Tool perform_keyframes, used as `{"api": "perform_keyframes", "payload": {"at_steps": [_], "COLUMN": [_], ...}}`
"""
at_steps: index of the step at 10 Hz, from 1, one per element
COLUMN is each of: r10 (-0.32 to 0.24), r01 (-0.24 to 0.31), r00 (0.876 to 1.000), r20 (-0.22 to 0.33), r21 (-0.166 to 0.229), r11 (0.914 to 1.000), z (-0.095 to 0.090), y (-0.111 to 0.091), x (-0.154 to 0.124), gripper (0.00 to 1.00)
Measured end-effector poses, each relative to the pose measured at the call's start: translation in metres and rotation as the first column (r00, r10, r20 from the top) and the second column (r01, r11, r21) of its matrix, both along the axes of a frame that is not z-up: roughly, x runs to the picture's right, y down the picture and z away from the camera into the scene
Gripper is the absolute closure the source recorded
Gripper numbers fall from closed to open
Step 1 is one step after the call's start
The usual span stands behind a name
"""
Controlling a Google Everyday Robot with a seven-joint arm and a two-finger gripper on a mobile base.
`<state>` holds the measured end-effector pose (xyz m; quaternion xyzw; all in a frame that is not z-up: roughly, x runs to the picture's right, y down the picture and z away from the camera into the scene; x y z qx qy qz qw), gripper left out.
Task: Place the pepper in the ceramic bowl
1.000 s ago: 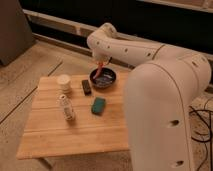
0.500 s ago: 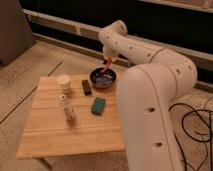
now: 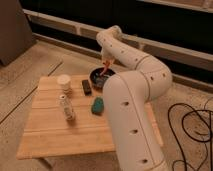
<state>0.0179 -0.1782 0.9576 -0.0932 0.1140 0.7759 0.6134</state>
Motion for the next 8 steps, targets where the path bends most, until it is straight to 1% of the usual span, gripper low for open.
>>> {"api": "perform_keyframes", "payload": {"at_steps": [2,3,4,5,8], "r10": [-0.026,-0.027,-0.010,0.009,0.007], "r01": [0.026,0.027,0.011,-0.006,-0.001], "r00": [0.999,0.999,0.999,0.998,0.998], "r20": [0.023,0.032,0.042,0.060,0.065], "r21": [0.003,-0.001,-0.015,-0.039,-0.083], "r11": [0.9996,0.9996,0.9998,0.9992,0.9966], "z": [0.014,0.021,0.029,0.037,0.051], "y": [-0.004,-0.003,0.003,0.012,0.029], "x": [-0.013,-0.017,-0.019,-0.027,-0.029], "gripper": [1.00,1.00,1.00,1.00,1.00]}}
